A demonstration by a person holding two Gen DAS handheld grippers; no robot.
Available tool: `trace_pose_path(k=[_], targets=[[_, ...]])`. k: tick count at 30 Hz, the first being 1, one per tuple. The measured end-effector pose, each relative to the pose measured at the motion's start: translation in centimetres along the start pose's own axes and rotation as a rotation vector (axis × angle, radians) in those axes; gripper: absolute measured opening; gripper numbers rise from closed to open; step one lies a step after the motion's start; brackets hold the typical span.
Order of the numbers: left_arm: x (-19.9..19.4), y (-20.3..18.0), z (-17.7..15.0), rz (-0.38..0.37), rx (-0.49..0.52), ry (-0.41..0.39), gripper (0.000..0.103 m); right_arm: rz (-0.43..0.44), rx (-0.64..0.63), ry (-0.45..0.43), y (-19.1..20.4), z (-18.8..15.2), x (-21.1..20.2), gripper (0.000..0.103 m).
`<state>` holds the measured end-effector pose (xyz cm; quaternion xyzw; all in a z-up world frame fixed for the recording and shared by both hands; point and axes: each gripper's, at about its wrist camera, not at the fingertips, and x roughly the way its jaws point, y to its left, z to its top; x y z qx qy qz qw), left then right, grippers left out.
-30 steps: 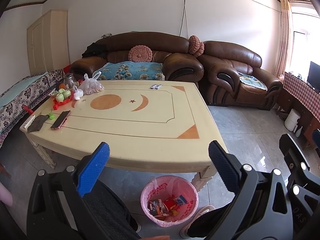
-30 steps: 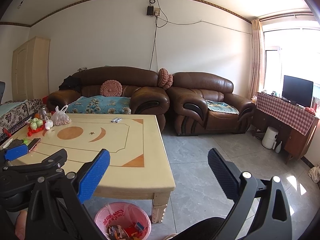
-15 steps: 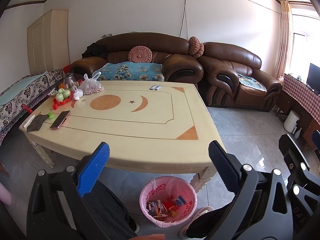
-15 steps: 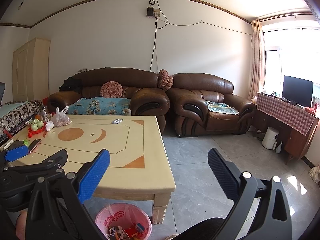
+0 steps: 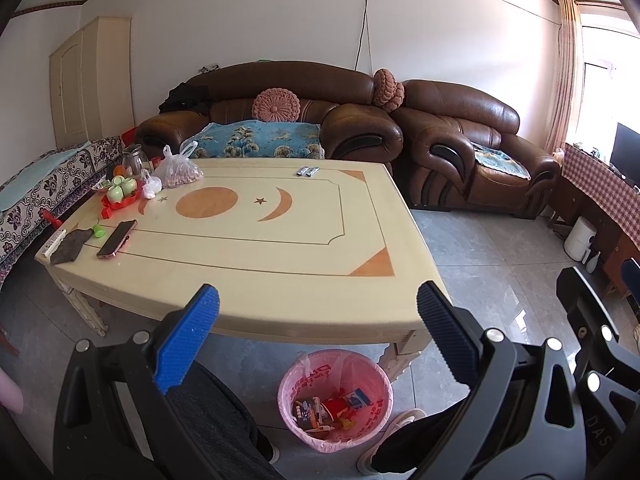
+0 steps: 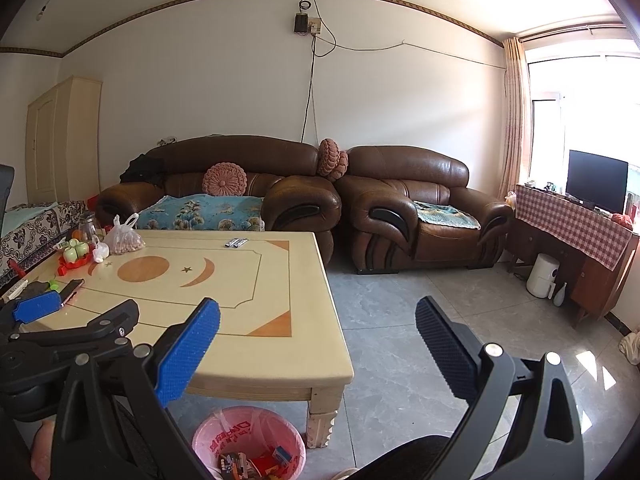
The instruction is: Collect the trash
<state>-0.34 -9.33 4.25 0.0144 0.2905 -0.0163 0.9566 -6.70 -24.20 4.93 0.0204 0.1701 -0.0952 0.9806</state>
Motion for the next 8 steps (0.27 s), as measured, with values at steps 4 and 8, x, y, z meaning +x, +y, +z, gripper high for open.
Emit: trace_pose_path(k=[4,8], targets=[[0.05,0.06,0.01,0.010,-0.001,-0.002,0.097,-0.002,-0.002,0.001,0.07,0.02,0.02,0.096],[0.06,0.00,0.05,0.015,0.000,-0.001,0.097,0.002,-0.001,0.001,0.17,0.12,0.11,0.096]])
